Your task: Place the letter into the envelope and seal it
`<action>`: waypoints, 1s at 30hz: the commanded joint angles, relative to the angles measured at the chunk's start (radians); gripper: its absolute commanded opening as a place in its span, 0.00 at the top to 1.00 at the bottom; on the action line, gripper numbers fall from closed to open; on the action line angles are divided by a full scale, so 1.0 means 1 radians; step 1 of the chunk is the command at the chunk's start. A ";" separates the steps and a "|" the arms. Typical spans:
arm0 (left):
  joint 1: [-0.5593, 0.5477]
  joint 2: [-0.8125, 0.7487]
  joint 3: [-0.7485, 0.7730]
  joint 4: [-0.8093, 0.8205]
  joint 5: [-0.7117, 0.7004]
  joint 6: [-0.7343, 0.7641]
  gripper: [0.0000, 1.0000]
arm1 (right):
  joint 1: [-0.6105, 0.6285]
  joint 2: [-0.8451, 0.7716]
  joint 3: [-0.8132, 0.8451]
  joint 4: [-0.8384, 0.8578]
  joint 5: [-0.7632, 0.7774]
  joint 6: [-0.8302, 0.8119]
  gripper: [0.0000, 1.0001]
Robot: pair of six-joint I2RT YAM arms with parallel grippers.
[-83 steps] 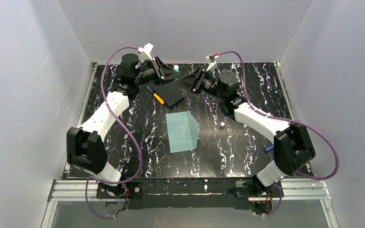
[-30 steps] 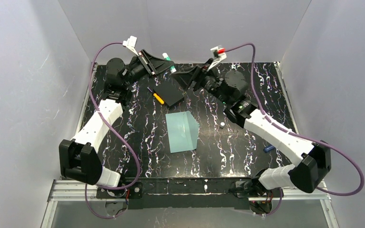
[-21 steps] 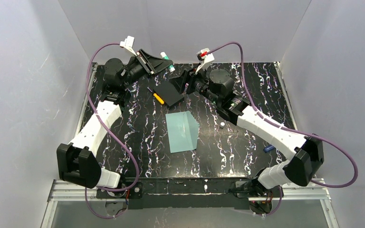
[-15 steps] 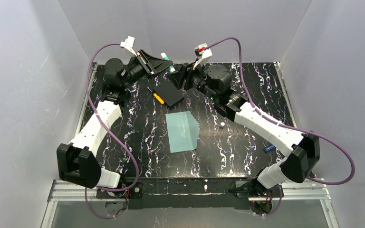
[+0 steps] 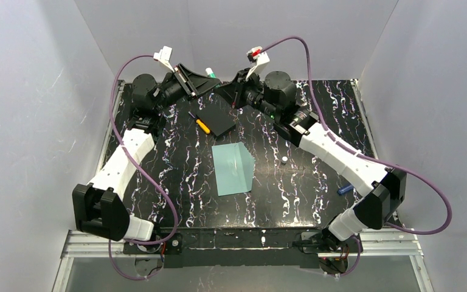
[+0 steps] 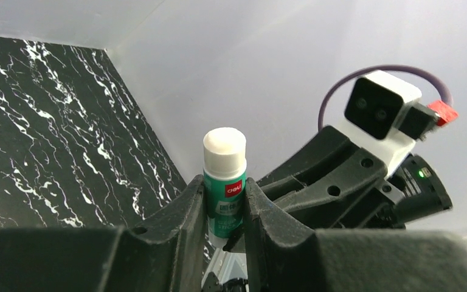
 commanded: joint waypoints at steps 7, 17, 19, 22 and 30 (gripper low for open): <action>0.028 0.015 0.125 0.121 0.480 0.079 1.00 | -0.192 -0.050 -0.058 0.282 -0.605 0.304 0.99; 0.026 0.012 0.116 0.296 0.550 0.034 1.00 | -0.211 -0.011 -0.097 0.527 -0.852 0.489 0.74; 0.027 0.012 0.104 0.296 0.517 0.038 1.00 | -0.208 -0.025 -0.096 0.437 -0.781 0.387 0.51; 0.027 0.010 0.087 0.298 0.470 0.039 1.00 | -0.181 -0.052 -0.106 0.297 -0.665 0.199 0.36; 0.027 0.012 0.068 0.298 0.419 0.037 1.00 | -0.134 -0.036 -0.102 0.229 -0.534 0.115 0.30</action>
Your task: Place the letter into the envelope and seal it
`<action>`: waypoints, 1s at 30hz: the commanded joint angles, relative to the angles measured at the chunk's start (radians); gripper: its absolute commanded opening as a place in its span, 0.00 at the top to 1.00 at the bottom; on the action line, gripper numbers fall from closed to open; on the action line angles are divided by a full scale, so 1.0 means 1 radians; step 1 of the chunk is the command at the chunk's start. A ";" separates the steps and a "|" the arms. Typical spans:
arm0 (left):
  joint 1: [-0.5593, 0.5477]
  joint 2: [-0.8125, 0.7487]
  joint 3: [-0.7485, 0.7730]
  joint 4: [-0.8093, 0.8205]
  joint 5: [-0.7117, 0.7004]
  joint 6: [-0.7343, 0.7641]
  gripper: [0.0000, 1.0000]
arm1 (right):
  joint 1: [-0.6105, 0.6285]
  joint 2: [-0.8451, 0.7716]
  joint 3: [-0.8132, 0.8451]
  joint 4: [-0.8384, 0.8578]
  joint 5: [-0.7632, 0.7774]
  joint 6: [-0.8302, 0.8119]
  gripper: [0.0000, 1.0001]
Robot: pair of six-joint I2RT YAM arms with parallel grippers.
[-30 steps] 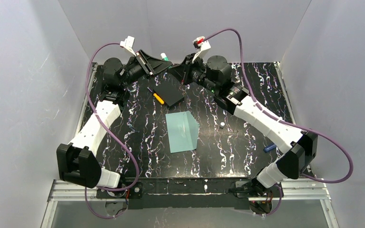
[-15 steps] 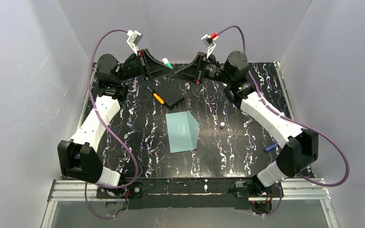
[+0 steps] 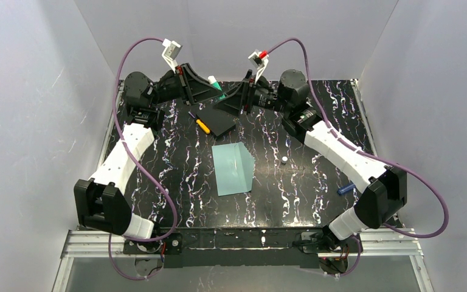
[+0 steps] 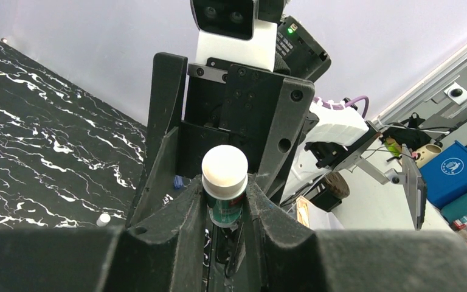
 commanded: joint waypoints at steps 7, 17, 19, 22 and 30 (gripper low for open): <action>0.001 -0.033 -0.014 0.035 -0.005 -0.053 1.00 | 0.020 -0.042 -0.023 0.096 0.169 -0.017 0.47; 0.004 -0.042 -0.056 0.013 -0.025 -0.074 1.00 | 0.022 -0.047 0.008 0.018 0.226 -0.071 0.42; 0.004 -0.042 -0.061 0.012 -0.031 -0.073 1.00 | 0.021 -0.048 0.013 -0.010 0.258 -0.078 0.41; 0.004 -0.042 -0.066 0.012 -0.036 -0.077 1.00 | 0.020 -0.046 0.019 -0.030 0.286 -0.084 0.51; 0.016 -0.079 -0.087 -0.098 -0.133 -0.071 0.43 | 0.018 -0.030 0.074 -0.107 0.158 -0.202 0.99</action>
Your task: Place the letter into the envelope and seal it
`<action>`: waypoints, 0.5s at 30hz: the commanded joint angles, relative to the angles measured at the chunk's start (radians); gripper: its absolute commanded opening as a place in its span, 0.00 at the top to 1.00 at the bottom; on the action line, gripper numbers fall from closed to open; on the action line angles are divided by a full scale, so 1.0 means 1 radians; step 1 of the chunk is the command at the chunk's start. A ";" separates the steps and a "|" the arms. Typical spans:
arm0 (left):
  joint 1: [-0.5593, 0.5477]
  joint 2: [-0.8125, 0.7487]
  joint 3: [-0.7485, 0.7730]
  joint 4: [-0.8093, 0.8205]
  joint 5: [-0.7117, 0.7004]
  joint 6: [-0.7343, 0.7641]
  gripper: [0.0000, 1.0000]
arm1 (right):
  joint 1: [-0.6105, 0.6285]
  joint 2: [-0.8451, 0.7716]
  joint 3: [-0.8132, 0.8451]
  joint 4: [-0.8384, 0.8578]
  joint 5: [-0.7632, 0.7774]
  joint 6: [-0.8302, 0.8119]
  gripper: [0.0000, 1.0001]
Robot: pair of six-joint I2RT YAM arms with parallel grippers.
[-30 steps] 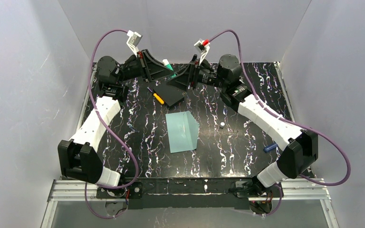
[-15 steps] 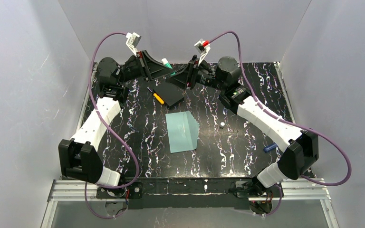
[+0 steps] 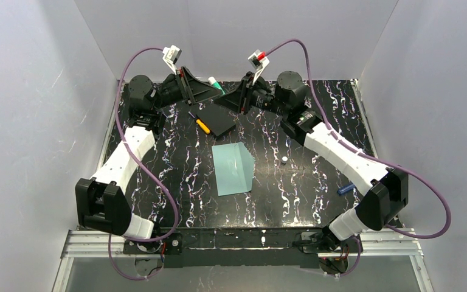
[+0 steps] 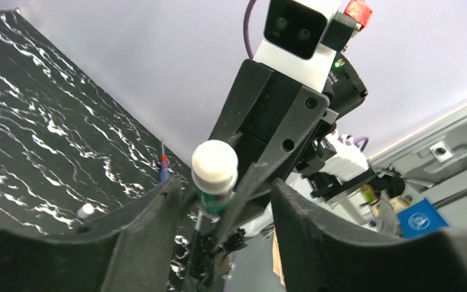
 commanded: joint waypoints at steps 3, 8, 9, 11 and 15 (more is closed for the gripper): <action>0.037 -0.122 -0.037 -0.258 -0.114 0.040 0.25 | -0.034 -0.007 0.141 -0.255 -0.087 -0.308 0.99; 0.045 -0.156 -0.045 -0.536 -0.074 0.146 0.16 | -0.043 0.052 0.262 -0.563 -0.253 -0.543 0.99; 0.045 -0.163 -0.054 -0.552 -0.065 0.150 0.15 | -0.042 0.072 0.292 -0.623 -0.271 -0.574 0.99; 0.046 -0.172 -0.062 -0.567 -0.055 0.148 0.12 | -0.042 0.113 0.359 -0.752 -0.280 -0.644 0.99; 0.045 -0.175 -0.060 -0.583 -0.028 0.164 0.06 | -0.043 0.166 0.446 -0.927 -0.276 -0.748 0.99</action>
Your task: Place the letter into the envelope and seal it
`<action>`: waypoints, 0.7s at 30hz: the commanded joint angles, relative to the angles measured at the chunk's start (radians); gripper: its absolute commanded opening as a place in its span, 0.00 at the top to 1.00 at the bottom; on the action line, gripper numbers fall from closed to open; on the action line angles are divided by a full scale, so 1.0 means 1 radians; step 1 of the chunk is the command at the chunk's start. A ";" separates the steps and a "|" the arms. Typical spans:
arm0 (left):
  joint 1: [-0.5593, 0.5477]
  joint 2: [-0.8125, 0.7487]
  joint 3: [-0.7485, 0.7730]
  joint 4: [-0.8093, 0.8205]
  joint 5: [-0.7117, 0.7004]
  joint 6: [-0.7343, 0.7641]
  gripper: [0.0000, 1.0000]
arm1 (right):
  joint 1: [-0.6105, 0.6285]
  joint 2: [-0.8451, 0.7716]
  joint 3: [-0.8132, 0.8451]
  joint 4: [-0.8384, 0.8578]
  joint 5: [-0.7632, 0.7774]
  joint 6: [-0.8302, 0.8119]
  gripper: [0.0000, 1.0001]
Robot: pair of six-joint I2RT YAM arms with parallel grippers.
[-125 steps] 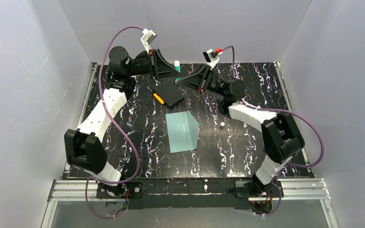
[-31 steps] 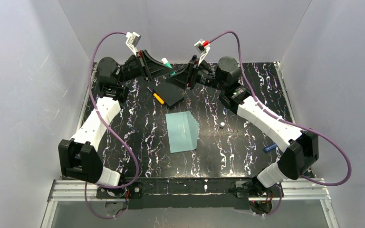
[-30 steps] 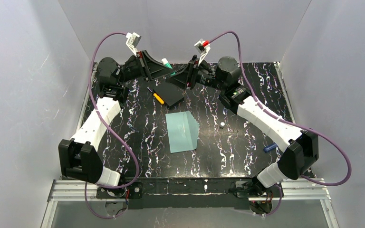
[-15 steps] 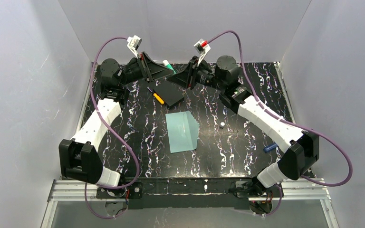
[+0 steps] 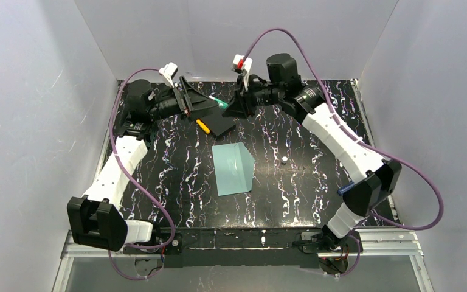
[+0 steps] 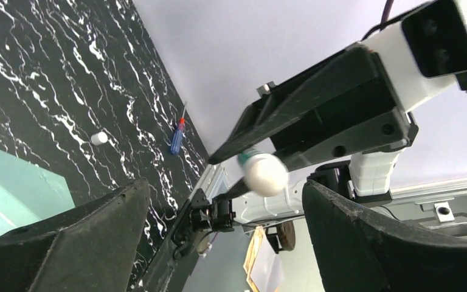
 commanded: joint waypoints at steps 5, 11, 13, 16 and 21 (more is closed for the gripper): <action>0.001 -0.037 -0.006 -0.135 0.053 0.074 0.05 | 0.000 0.054 0.113 -0.348 -0.045 -0.234 0.99; 0.001 0.012 0.043 -0.344 0.087 0.134 0.21 | -0.001 0.061 0.128 -0.396 -0.053 -0.260 0.99; 0.001 0.019 0.036 -0.343 0.099 0.117 0.25 | -0.001 0.060 0.125 -0.398 -0.065 -0.261 0.99; -0.001 0.027 0.032 -0.294 0.132 0.065 0.26 | 0.002 0.064 0.123 -0.411 -0.067 -0.266 0.99; -0.005 0.025 0.003 -0.248 0.161 0.010 0.26 | 0.010 0.061 0.114 -0.405 -0.079 -0.268 0.99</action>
